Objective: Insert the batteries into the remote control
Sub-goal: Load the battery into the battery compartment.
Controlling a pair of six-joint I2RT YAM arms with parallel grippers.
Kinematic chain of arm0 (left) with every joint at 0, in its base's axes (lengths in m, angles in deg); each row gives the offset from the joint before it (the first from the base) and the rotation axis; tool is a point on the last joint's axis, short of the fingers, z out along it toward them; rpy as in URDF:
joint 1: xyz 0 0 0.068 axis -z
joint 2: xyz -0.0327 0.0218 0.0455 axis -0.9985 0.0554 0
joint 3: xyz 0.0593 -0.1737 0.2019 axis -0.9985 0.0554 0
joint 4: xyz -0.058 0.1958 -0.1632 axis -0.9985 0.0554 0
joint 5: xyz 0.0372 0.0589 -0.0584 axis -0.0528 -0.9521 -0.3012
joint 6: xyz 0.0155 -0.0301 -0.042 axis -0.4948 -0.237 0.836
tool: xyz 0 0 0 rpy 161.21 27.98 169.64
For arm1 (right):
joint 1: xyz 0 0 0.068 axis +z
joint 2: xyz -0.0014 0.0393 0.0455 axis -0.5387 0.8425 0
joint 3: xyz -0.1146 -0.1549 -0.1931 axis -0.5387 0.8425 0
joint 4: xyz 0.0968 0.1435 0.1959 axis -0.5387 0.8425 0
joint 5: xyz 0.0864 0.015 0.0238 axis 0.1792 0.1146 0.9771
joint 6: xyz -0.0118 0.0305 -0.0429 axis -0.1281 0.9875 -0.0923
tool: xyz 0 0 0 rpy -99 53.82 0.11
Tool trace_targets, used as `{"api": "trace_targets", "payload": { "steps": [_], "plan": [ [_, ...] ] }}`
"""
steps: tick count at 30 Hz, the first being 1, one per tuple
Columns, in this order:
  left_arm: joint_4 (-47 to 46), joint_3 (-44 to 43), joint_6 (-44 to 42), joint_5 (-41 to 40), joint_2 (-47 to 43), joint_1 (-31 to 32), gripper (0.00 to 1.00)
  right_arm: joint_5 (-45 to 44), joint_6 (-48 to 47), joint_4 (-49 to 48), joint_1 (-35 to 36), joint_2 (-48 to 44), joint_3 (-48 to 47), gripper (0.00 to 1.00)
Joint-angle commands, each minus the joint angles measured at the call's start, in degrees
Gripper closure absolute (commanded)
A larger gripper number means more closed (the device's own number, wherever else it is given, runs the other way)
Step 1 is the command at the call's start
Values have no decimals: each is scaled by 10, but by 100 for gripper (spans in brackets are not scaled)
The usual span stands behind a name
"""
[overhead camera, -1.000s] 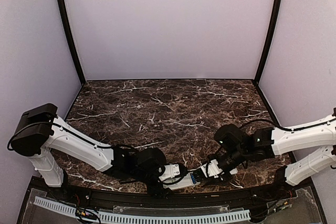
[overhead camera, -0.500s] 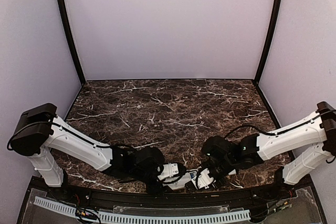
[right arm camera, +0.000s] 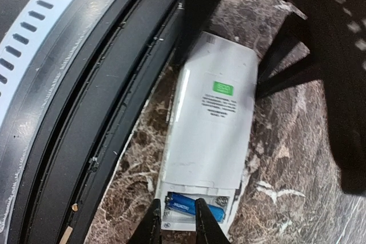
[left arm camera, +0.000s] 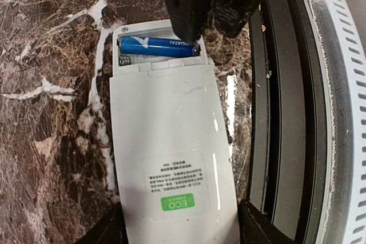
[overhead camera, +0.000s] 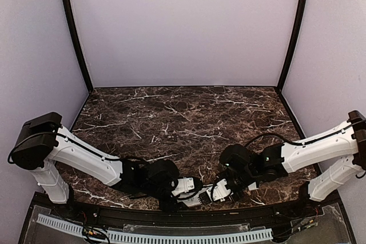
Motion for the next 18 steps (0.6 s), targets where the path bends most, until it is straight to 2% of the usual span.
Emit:
{"api": "trace_targets", "payload": {
  "steps": [1, 5, 8, 11, 14, 18],
  "plan": [
    [86, 15, 3, 13, 25, -6, 37, -9, 89, 24, -40, -26, -39, 82],
    [84, 17, 4, 11, 22, -6, 36, -47, 276, 43, -72, -56, -109, 82],
    [85, 18, 3, 14, 20, -6, 35, -94, 481, 68, -75, -65, -157, 80],
    [84, 22, 7, 11, 14, -6, 33, -143, 676, 136, -81, -55, -188, 82],
    [80, 30, 14, 2, -2, -6, 32, -145, 808, 220, -82, -31, -202, 86],
    [73, 42, 25, -16, -35, -6, 28, -117, 914, 271, -75, -15, -195, 87]
  ]
}}
